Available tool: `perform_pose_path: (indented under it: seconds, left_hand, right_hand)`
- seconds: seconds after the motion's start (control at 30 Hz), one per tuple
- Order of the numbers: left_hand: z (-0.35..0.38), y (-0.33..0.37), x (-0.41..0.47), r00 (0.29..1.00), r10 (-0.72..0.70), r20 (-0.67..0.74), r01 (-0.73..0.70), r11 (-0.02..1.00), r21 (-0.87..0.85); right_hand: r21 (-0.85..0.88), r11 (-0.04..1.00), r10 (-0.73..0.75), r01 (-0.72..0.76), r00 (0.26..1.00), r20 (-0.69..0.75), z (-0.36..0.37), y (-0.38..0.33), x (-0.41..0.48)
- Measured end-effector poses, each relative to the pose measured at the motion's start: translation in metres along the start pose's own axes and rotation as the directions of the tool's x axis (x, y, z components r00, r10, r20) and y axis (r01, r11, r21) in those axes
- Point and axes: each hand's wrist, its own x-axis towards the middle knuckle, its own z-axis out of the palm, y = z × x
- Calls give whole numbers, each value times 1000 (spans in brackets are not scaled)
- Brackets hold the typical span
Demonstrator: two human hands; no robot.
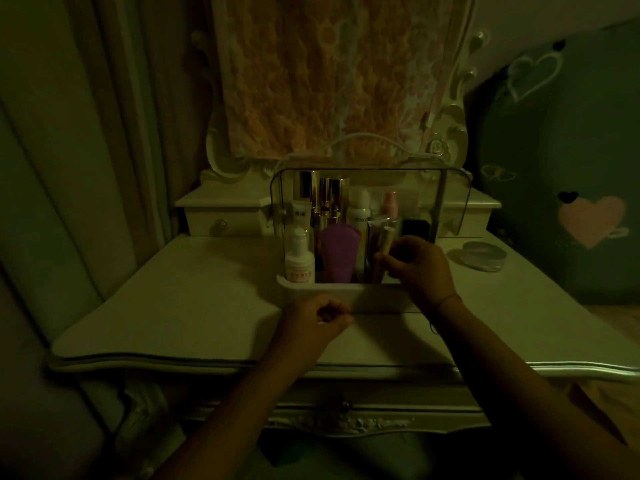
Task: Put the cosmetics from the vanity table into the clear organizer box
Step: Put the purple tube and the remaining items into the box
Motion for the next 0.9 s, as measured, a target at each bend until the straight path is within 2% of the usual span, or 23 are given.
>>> perform_pose_path:
  seconds: [0.43, 0.9]
  left_hand:
    - [0, -5, 0, 1000, 25, -9, -24, 999, 33]
    - [-1, -6, 1, 1000, 28, -11, -27, 999, 38]
  right_hand:
    - [-80, 997, -4, 6, 1000, 26, 7, 7, -7]
    - [-76, 997, -7, 9, 999, 37, 4, 7, -9]
